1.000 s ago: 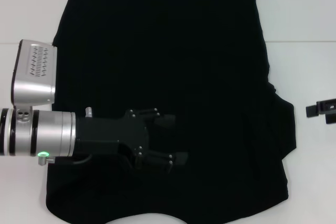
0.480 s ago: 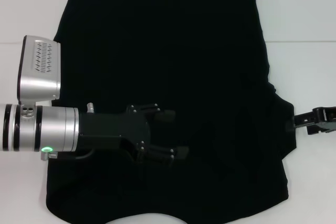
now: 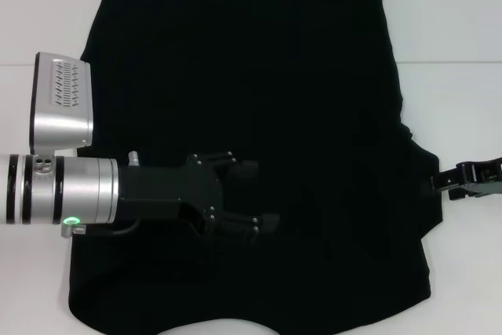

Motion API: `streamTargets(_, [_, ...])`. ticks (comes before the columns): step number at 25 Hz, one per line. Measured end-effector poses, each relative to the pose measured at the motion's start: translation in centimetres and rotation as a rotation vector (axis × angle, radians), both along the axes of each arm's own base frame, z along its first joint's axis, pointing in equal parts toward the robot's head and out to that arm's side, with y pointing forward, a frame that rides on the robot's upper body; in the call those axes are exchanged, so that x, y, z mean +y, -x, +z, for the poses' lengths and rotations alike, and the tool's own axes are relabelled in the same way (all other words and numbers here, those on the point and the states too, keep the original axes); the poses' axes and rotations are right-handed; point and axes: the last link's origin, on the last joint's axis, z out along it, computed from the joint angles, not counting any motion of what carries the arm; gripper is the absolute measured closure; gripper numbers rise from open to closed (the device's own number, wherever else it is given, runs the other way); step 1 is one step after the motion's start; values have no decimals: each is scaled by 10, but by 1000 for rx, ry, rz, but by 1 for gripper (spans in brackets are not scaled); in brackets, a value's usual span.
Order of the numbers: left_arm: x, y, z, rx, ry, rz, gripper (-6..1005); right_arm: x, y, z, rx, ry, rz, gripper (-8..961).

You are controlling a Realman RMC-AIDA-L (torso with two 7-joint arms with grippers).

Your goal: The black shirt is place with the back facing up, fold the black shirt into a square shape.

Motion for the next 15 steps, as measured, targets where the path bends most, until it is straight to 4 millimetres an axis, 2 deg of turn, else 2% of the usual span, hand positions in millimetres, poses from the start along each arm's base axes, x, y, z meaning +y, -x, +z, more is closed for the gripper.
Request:
streamTargets(2, [0,0,0,1,-3,2,62,0,-1,-2,-7,-2,0,235])
streamTargets(8, [1,1,1,0,-5,9,62,1,-1,-4,-17,-3,2,474])
streamTargets(15, [2,0,2,-4,-10,11,63,0,-3,-4,-28,5,2,625])
